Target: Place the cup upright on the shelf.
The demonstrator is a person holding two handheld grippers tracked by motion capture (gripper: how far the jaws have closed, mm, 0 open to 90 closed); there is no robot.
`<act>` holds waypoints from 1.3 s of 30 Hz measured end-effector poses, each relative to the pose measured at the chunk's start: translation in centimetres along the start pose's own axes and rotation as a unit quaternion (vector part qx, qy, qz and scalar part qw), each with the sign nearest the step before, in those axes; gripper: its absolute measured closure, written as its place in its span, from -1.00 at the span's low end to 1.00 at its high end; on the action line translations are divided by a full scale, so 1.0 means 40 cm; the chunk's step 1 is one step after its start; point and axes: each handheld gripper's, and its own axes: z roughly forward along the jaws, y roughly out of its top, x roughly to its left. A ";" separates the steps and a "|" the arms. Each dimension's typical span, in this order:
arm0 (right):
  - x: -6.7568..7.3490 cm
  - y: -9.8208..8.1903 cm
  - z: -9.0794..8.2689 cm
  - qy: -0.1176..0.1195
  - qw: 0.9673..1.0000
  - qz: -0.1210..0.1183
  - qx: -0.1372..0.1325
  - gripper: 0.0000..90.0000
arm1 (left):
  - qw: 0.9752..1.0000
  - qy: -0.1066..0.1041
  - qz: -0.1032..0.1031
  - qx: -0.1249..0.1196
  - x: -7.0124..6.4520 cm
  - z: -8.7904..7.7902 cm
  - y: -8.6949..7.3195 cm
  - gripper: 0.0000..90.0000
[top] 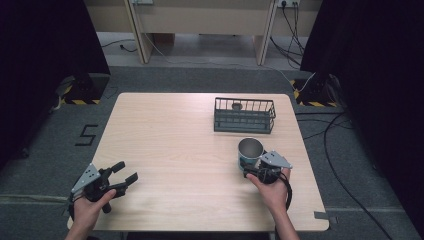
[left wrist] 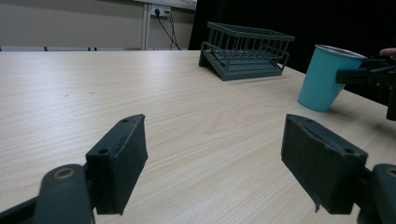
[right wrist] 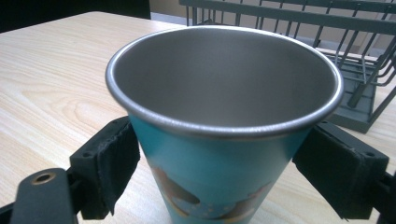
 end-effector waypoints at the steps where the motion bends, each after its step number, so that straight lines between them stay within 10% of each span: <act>1: 0.000 0.001 0.002 0.001 1.000 0.000 0.000 -0.65 | 1.000 0.000 0.000 0.000 0.000 0.000 0.000 -0.52; 39: 0.028 0.000 0.090 0.025 0.999 -0.012 -0.018 -0.62 | 1.000 -0.002 0.000 -0.001 0.000 -0.001 0.000 -0.51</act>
